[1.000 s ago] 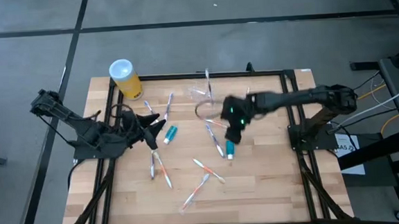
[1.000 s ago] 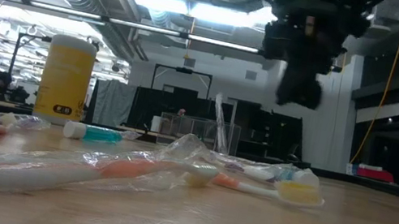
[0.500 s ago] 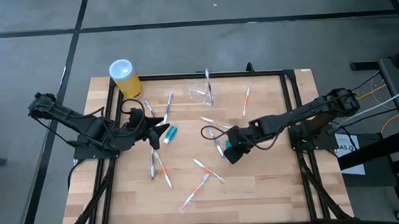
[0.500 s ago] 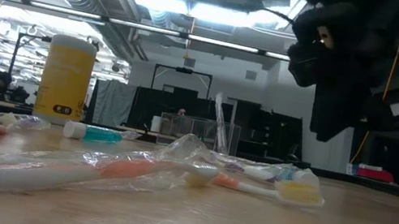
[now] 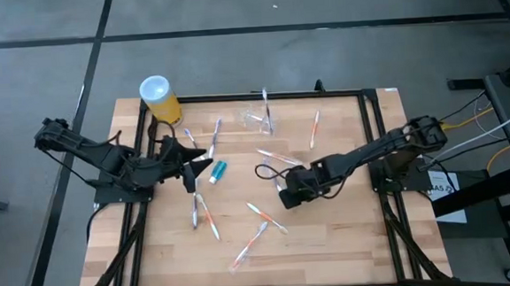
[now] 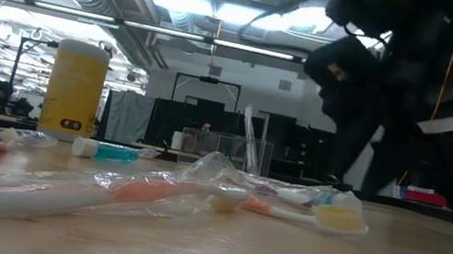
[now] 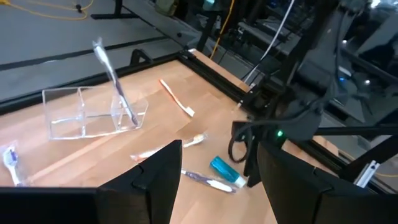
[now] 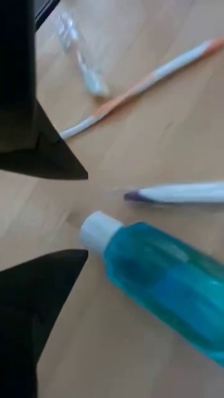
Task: Pick & Place toothbrushing station
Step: Put the blue mouthwash into the middle section of the transparent organizer
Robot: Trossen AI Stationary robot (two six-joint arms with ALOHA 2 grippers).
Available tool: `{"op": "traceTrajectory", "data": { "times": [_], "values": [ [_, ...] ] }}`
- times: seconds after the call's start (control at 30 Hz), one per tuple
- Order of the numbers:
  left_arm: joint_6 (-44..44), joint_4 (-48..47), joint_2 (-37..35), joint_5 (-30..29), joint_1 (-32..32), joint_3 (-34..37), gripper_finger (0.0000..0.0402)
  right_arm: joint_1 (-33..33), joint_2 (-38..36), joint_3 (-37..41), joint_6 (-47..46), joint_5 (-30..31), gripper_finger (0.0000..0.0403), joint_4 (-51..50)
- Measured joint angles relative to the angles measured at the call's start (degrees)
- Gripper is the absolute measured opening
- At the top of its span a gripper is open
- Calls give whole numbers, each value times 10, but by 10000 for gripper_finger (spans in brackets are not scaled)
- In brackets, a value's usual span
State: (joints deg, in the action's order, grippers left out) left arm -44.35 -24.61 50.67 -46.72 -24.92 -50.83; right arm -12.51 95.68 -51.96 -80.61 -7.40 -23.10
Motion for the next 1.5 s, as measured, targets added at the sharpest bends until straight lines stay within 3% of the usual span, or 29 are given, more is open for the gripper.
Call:
{"op": "traceTrajectory", "data": {
  "times": [0.2,0.47,0.73,1.0,1.17,1.37,1.5],
  "values": [
    [25,6,-16,3,-12,0,205,1,37,-2,-26,1,238,3],
    [36,7,-27,4,-25,0,205,1,48,-3,-49,38,229,-2],
    [36,8,-29,4,-25,0,205,17,54,-4,-69,53,188,-19],
    [36,18,-29,3,-25,0,205,19,59,-5,-75,66,89,-39],
    [46,32,-29,3,-25,0,205,14,58,-8,-61,67,89,-37],
    [47,39,-29,-3,-25,0,205,-6,47,-87,24,103,89,-29],
    [50,41,-29,-17,-25,0,205,-12,42,-182,91,30,89,-9]
  ]
}}
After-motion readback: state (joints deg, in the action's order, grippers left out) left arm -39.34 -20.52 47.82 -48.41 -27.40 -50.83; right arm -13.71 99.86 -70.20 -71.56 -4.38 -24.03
